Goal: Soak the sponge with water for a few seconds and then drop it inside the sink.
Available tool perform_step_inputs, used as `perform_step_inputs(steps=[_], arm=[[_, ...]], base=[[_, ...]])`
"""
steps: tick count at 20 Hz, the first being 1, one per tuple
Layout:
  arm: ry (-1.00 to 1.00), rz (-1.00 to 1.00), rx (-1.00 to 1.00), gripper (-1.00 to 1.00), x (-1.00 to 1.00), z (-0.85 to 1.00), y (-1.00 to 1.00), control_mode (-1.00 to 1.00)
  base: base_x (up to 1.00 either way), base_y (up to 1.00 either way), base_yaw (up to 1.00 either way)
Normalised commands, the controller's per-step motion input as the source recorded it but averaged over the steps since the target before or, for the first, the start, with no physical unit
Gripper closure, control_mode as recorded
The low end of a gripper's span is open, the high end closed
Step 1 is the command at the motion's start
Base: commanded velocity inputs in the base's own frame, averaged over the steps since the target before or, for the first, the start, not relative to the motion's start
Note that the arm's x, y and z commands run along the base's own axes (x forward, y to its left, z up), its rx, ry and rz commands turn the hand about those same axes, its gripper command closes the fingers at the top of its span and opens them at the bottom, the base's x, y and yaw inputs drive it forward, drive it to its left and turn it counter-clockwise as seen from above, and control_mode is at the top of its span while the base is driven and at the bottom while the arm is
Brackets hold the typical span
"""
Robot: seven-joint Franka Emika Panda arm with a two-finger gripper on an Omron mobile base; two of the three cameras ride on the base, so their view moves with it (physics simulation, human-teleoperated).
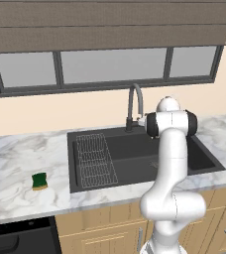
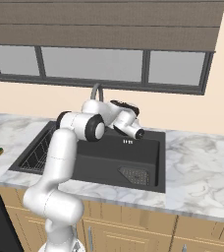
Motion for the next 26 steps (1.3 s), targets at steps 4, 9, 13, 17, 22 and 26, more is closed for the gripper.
perform_step_inputs(steps=[4, 9, 13, 17, 22, 26], arm=[[0.0, 0.0, 0.0, -1.0, 0.22, -0.03, 0.0, -1.0], [0.0, 0.0, 0.0, -1.0, 0.06, -0.01, 0.0, -1.0], [0.0, -0.02, 0.0, -1.0, 0.0, -0.02, -0.01, -1.0], [-0.01, -0.03, 0.02, -1.0, 0.0, 0.0, -0.06, -1.0], [-0.03, -0.07, 0.05, -1.0, 0.0, 0.0, -0.28, -1.0], [-0.02, -0.08, 0.06, -1.0, -0.04, 0.0, -0.36, -1.0]], base=[[0.0, 0.0, 0.0], [0.0, 0.0, 0.0], [0.0, 0.0, 0.0], [0.0, 0.0, 0.0], [0.0, 0.0, 0.0], [0.0, 0.0, 0.0]])
